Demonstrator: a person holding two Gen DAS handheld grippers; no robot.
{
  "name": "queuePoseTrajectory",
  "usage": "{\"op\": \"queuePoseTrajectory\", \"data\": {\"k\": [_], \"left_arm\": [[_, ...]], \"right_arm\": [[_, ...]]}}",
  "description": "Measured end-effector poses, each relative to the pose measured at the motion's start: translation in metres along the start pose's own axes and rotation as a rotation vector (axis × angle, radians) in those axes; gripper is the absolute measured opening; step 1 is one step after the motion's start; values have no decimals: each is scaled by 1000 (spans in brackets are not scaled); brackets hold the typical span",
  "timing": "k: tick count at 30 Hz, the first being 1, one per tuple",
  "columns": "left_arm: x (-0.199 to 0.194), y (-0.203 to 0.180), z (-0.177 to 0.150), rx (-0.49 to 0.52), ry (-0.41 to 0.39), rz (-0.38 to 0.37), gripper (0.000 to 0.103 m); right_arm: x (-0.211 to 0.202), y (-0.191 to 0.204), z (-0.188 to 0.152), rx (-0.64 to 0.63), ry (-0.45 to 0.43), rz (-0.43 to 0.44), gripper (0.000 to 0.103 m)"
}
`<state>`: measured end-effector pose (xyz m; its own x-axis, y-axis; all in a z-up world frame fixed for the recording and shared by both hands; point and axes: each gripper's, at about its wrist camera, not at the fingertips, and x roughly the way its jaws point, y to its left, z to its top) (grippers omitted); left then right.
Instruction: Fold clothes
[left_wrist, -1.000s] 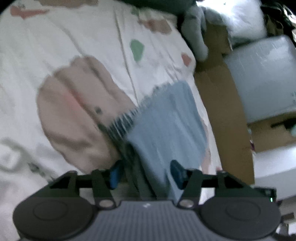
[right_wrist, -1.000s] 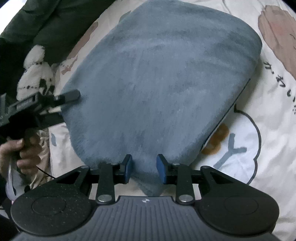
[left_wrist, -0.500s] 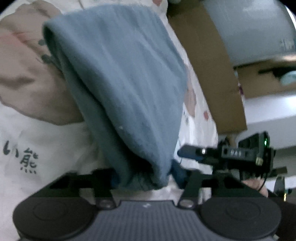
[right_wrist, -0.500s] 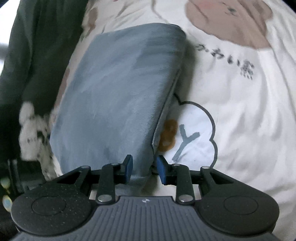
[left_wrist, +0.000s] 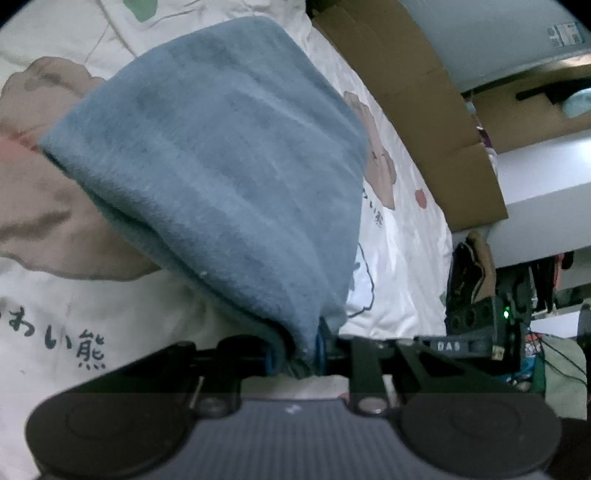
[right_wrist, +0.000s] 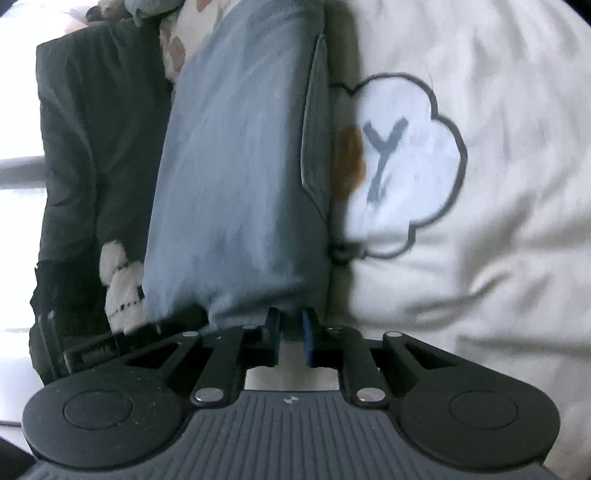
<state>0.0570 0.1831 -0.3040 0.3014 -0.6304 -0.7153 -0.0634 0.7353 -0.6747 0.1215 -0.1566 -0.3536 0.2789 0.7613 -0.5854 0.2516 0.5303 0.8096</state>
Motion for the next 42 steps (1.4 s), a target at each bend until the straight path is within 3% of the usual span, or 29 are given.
{"op": "queuePoseTrajectory", "data": {"k": [7, 8, 9, 10, 15, 18, 20, 23, 29, 36, 42], "left_arm": [[-5, -3, 4, 7, 17, 25, 22], [-3, -1, 3, -4, 25, 27, 22], [-2, 1, 3, -15, 33, 29, 22], [-2, 3, 2, -24, 41, 31, 22], [-21, 7, 3, -16, 77, 77, 24], [-46, 13, 10, -19, 76, 152, 30], [-64, 17, 17, -6, 63, 209, 33], [-87, 24, 33, 13, 17, 270, 52], [-94, 36, 78, 77, -95, 325, 57], [-42, 44, 127, 190, -83, 289, 56], [-15, 47, 143, 288, -62, 256, 57]], "right_arm": [[-24, -5, 16, 12, -125, 31, 15], [-26, -5, 19, 14, -150, 33, 20], [-28, -5, 23, 12, -173, 31, 36], [-28, -4, 27, 6, -193, 26, 44], [-26, -5, 47, -17, -225, 47, 43], [-19, -5, 59, -29, -229, 40, 44], [-17, -6, 65, -13, -237, 28, 49], [-16, -12, 73, 11, -240, 38, 53], [-3, -17, 87, 16, -236, 46, 52], [14, -10, 97, -36, -216, 29, 51], [12, -3, 100, -63, -205, 3, 31]]}}
